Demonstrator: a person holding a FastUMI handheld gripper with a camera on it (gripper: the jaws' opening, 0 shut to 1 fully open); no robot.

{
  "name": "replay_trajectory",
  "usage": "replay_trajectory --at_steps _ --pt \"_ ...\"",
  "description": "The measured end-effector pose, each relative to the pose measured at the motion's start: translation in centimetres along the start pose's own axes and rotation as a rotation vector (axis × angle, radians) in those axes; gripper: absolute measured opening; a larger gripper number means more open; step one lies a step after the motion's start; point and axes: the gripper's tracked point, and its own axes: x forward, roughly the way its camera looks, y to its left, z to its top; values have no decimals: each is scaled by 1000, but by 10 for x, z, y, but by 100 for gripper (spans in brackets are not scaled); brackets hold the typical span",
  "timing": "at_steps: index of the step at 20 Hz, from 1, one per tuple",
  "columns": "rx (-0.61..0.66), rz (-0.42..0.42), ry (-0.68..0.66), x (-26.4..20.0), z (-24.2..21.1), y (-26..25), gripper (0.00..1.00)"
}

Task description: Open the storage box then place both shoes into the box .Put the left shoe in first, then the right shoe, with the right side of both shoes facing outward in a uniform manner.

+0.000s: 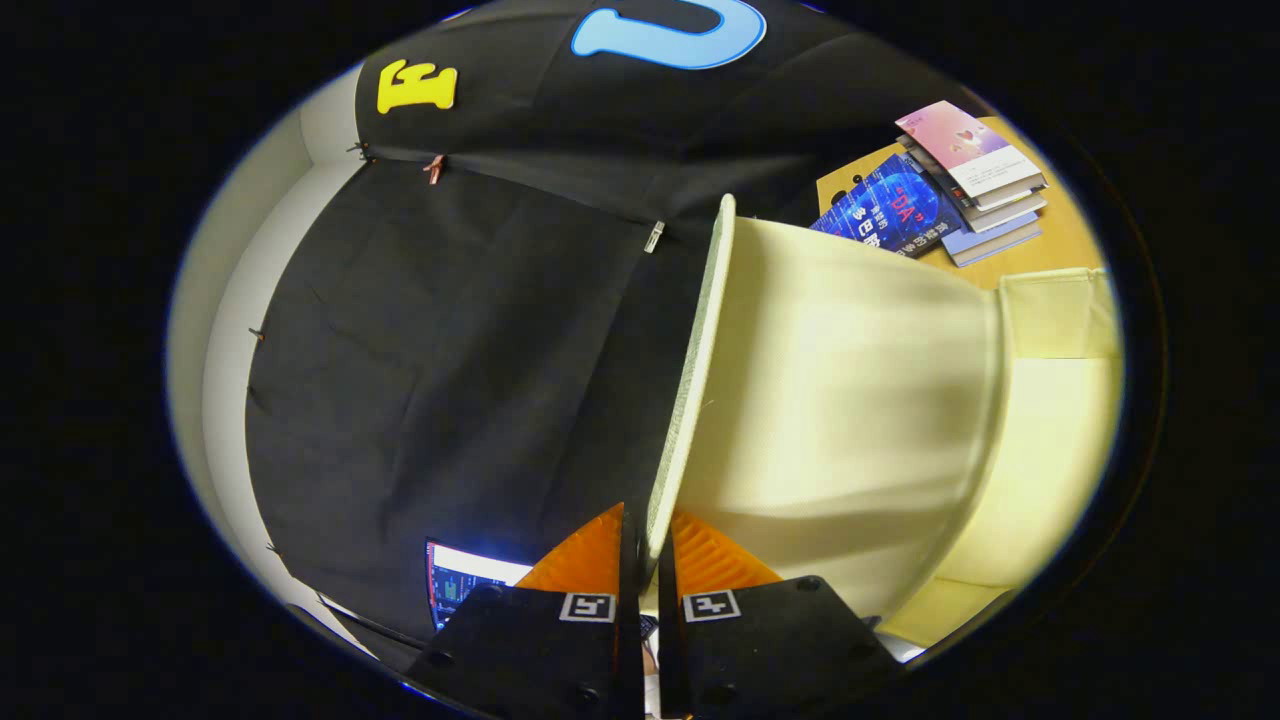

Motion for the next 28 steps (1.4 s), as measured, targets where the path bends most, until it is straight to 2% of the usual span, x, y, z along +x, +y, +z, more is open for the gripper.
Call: replay_trajectory --at_steps 2,4,7,11,17,19,23,28 --pt "-23 -43 8 20 -1 -19 18" --pt "-34 -81 35 25 -7 -32 50" --pt "-151 -120 19 3 -8 -46 98" --pt "-320 -222 -74 -64 8 -70 98" --pt "-447 -388 -261 -179 43 -101 98" --pt "-486 -470 -322 -221 53 -117 98" --pt "-547 -696 -393 -304 63 -169 98" --pt "-500 -936 -397 -391 50 -248 98"
